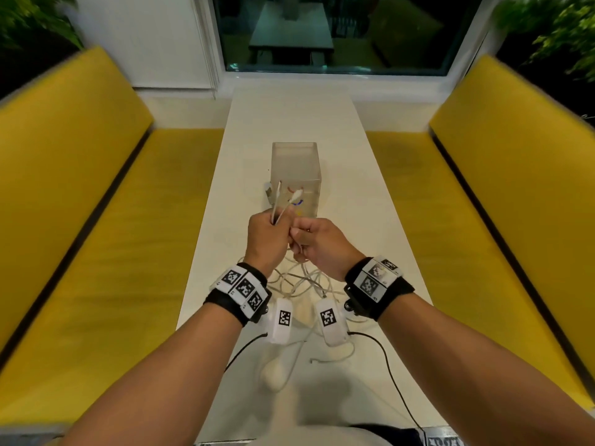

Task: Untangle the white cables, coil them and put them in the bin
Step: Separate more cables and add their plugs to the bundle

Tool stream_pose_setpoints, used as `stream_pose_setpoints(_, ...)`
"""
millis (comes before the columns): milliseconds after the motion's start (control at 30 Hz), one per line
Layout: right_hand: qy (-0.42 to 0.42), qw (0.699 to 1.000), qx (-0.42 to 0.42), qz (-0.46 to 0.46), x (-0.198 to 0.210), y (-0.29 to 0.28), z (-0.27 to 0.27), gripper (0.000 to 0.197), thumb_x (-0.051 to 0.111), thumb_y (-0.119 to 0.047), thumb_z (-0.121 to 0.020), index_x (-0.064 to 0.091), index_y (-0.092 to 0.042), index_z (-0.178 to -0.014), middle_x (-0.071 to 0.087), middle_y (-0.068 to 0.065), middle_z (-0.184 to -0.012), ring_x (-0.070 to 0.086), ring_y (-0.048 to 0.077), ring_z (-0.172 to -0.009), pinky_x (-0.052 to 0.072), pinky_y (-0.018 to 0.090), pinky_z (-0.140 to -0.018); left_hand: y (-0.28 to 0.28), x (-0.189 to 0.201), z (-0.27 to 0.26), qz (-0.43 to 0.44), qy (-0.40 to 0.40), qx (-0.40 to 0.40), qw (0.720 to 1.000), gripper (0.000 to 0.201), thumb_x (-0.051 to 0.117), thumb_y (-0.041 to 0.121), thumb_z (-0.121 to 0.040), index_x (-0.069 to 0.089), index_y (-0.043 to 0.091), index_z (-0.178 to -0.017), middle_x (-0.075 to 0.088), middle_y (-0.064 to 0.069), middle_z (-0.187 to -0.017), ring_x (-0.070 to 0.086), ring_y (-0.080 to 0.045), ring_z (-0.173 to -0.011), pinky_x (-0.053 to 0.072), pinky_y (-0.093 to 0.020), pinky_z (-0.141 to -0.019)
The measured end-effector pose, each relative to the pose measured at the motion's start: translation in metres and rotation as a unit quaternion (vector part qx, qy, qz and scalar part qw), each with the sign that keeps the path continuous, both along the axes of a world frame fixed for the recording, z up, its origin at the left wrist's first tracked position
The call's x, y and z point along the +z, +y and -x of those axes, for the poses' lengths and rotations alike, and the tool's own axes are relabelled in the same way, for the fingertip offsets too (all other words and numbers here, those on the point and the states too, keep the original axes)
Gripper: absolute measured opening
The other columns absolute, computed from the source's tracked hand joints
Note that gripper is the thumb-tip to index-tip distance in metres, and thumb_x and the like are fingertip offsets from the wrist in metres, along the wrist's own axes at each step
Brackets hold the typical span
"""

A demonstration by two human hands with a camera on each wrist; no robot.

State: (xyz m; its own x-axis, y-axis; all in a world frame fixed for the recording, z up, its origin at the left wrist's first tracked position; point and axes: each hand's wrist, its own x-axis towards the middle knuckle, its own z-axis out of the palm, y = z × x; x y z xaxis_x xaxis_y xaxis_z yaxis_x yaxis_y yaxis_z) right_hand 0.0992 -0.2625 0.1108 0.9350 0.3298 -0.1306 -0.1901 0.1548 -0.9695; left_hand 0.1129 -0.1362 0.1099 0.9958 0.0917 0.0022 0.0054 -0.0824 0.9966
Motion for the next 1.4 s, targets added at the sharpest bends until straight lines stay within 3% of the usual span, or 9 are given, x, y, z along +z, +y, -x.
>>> stream_pose_setpoints(100,0.004,0.999,0.003,-0.033,0.002,-0.002,0.0,0.022,0.045,-0.001,-0.103,0.058,-0.001,-0.085,0.051,0.008,-0.071,0.046,0.017,-0.057,0.04,0.027,-0.053,0.002,0.003,-0.003,-0.003,-0.013,-0.021,1.0,0.046,0.06,0.032,-0.099,0.059,0.005,-0.062,0.058,-0.019,-0.051,0.06,-0.034,-0.043,0.052,-0.042,-0.044)
stream_pose_setpoints(167,0.02,1.0,-0.005,-0.022,-0.004,-0.004,0.001,0.026,0.052,-0.011,-0.103,0.062,-0.003,-0.08,0.053,0.006,-0.066,0.047,0.018,-0.053,0.042,0.029,-0.052,0.002,0.007,-0.003,-0.016,-0.025,-0.009,1.0,0.04,0.062,0.03,-0.099,0.068,0.003,-0.07,0.064,-0.018,-0.058,0.062,-0.024,-0.05,0.053,-0.032,-0.05)
stream_pose_setpoints(267,0.049,0.998,-0.01,0.023,-0.023,-0.007,0.009,0.031,0.058,-0.028,-0.101,0.066,-0.007,-0.08,0.052,0.003,-0.061,0.046,0.019,-0.05,0.041,0.03,-0.051,0.004,0.015,-0.008,-0.024,-0.033,0.013,0.999,0.037,0.063,0.027,-0.099,0.074,0.0,-0.077,0.062,0.009,-0.052,0.052,0.002,-0.048,0.044,-0.017,-0.054)
stream_pose_setpoints(400,0.074,0.996,-0.018,0.037,-0.052,-0.013,0.02,0.031,0.058,-0.032,-0.1,0.064,-0.01,-0.079,0.051,0.001,-0.061,0.047,0.018,-0.051,0.042,0.029,-0.051,0.008,0.03,-0.009,-0.006,-0.035,0.019,0.999,0.036,0.061,0.028,-0.1,0.072,0.003,-0.077,0.046,0.015,-0.037,0.037,0.0,-0.036,0.031,-0.024,-0.048)
stream_pose_setpoints(567,0.125,0.991,-0.037,0.033,-0.081,-0.021,0.035,0.029,0.057,-0.029,-0.101,0.063,-0.008,-0.083,0.049,0.004,-0.064,0.046,0.017,-0.051,0.042,0.03,-0.052,0.02,0.052,-0.022,0.038,-0.06,0.081,0.994,0.035,0.061,0.035,-0.098,0.073,0.013,-0.073,0.056,0.016,-0.046,0.048,0.003,-0.05,0.042,-0.033,-0.074)
stream_pose_setpoints(800,0.156,0.983,-0.092,-0.019,-0.081,-0.022,0.035,0.02,0.05,-0.014,-0.104,0.065,-0.005,-0.094,0.053,0.006,-0.066,0.047,0.018,-0.052,0.04,0.03,-0.053,0.024,0.043,-0.027,0.022,-0.067,0.086,0.994,0.042,0.064,0.042,-0.094,0.05,0.019,-0.062,0.032,-0.009,-0.059,0.031,-0.02,-0.056,0.032,-0.038,-0.057)
stream_pose_setpoints(1033,0.075,0.987,-0.141,-0.01,-0.032,-0.02,0.018,0.023,0.044,-0.029,-0.107,0.061,-0.016,-0.095,0.046,0.004,-0.061,0.037,0.016,-0.047,0.033,0.024,-0.047,0.007,0.017,-0.002,-0.045,-0.002,-0.033,0.998,0.053,0.073,0.035,-0.09,0.044,0.019,-0.048,0.029,0.007,-0.051,0.028,-0.015,-0.05,0.028,-0.027,-0.052)
stream_pose_setpoints(1200,0.014,0.999,-0.041,0.008,-0.007,-0.013,0.012,0.026,0.047,-0.017,-0.106,0.056,-0.013,-0.083,0.049,0.005,-0.066,0.031,0.015,-0.051,0.024,0.022,-0.045,-0.002,0.017,0.0,-0.048,-0.02,-0.055,0.997,0.037,0.07,0.019,-0.092,0.064,-0.009,-0.068,0.055,-0.005,-0.055,0.049,-0.013,-0.052,0.042,-0.028,-0.056)
stream_pose_setpoints(1400,0.006,1.0,-0.016,0.02,-0.018,-0.025,0.007,0.021,0.051,-0.013,-0.103,0.068,-0.003,-0.095,0.052,0.003,-0.067,0.048,0.021,-0.056,0.044,0.032,-0.057,0.011,0.043,-0.01,0.001,-0.033,0.041,0.999,0.027,0.065,0.02,-0.096,0.072,0.0,-0.079,0.07,0.001,-0.057,0.045,-0.001,-0.042,0.037,-0.017,-0.047)
